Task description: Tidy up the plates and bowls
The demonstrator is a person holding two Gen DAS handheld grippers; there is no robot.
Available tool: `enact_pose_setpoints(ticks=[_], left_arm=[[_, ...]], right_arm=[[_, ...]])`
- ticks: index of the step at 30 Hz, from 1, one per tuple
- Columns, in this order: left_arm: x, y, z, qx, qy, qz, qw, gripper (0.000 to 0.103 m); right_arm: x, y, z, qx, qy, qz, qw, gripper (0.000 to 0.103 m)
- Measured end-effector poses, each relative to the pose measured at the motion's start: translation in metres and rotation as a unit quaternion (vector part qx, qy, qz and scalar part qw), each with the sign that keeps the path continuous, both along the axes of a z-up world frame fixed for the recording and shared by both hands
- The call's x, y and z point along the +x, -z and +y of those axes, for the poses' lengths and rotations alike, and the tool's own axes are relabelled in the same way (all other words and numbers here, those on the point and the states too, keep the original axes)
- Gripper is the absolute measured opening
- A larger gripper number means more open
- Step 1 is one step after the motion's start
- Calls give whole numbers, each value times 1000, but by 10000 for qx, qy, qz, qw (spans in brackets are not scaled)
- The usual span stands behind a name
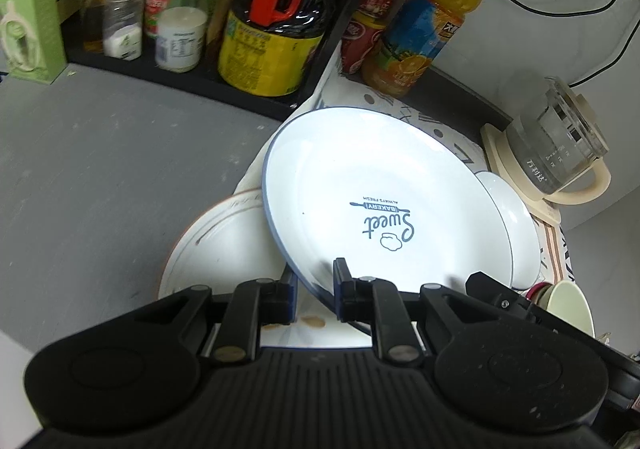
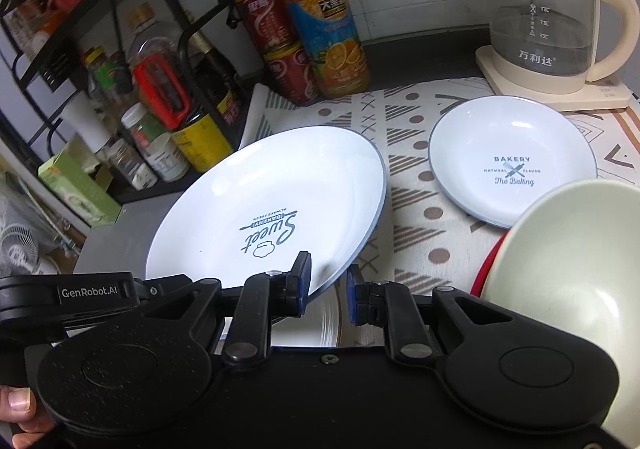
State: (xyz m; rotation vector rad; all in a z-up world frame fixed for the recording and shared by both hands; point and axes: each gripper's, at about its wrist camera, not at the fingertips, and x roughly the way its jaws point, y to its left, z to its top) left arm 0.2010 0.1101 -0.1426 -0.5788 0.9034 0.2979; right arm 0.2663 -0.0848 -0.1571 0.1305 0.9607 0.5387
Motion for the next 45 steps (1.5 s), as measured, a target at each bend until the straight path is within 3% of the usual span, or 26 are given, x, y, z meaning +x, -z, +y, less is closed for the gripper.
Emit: enact_pose_setpoints(ticks=[13, 36, 45], left_arm=[[-27, 7, -10, 185, -281, 25, 9994, 16], [-60, 17, -29, -114, -381, -24, 9992, 16], [-79, 29, -23, -499, -617, 109, 9968, 17]], right_arm=[[-13, 12, -1, -132, -293, 24, 9995, 16], [-36, 7, -10, -376, -450, -210, 9981, 15], [-46, 13, 0, -515, -622, -115, 9967, 14]])
